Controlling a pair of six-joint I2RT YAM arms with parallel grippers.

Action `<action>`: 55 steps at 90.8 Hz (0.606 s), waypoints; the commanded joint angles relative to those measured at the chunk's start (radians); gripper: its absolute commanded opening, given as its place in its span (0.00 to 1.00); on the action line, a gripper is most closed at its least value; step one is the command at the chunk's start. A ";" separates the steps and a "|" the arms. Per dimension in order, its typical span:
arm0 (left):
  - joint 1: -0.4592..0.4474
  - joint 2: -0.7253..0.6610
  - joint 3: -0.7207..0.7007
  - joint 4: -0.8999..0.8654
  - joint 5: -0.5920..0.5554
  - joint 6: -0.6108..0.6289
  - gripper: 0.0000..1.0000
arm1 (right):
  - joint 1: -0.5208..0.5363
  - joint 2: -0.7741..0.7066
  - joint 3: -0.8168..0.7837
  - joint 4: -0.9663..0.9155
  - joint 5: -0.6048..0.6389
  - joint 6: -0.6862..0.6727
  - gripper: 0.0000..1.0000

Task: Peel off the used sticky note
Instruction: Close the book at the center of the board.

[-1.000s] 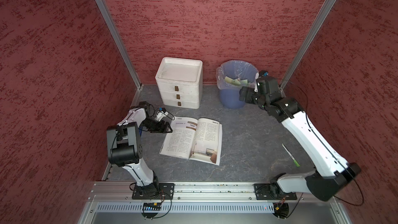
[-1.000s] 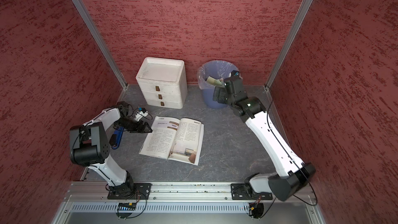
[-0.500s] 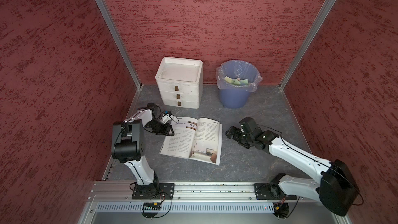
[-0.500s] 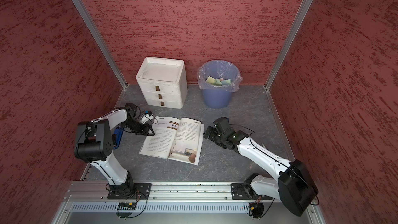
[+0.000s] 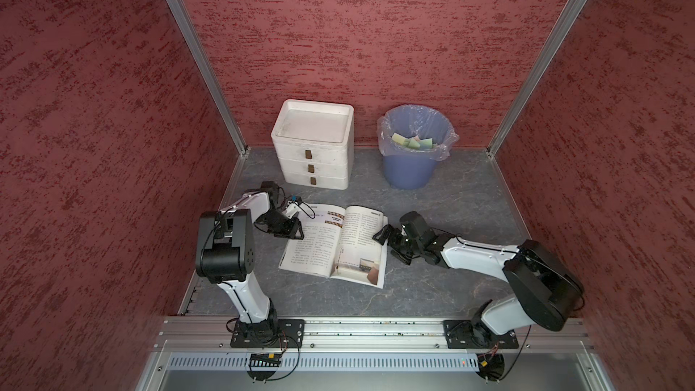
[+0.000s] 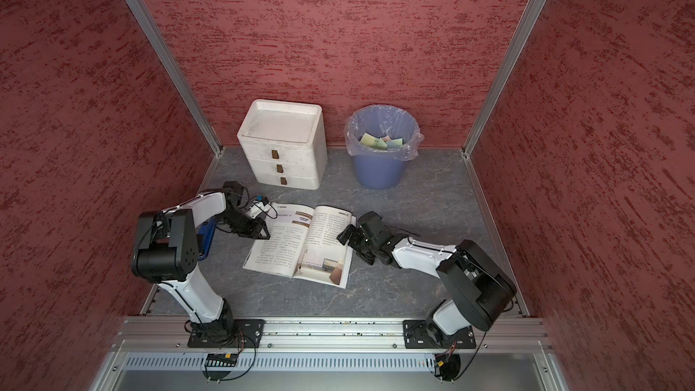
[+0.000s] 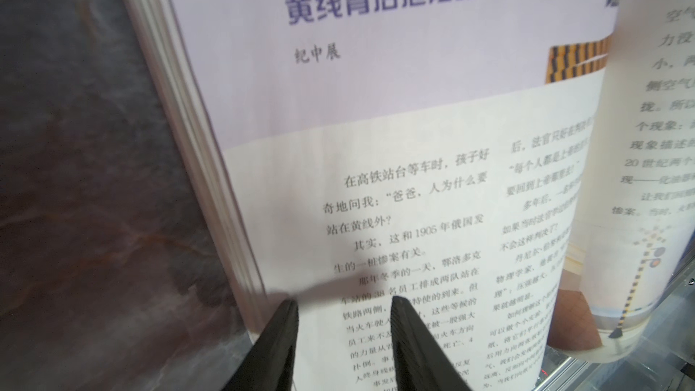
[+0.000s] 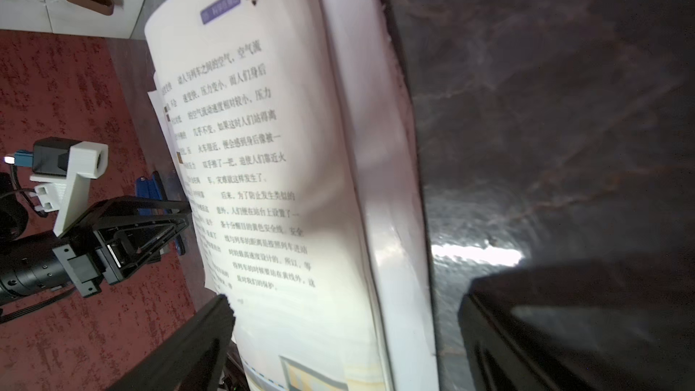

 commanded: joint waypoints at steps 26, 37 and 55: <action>-0.026 0.043 -0.017 0.016 -0.006 -0.006 0.41 | 0.044 0.114 -0.014 0.260 -0.082 0.098 0.97; -0.030 0.046 -0.016 0.016 -0.003 -0.005 0.40 | 0.047 0.119 -0.009 0.369 -0.134 0.113 0.95; -0.034 0.047 -0.016 0.017 0.000 -0.009 0.39 | 0.067 0.112 0.033 0.465 -0.203 0.104 0.88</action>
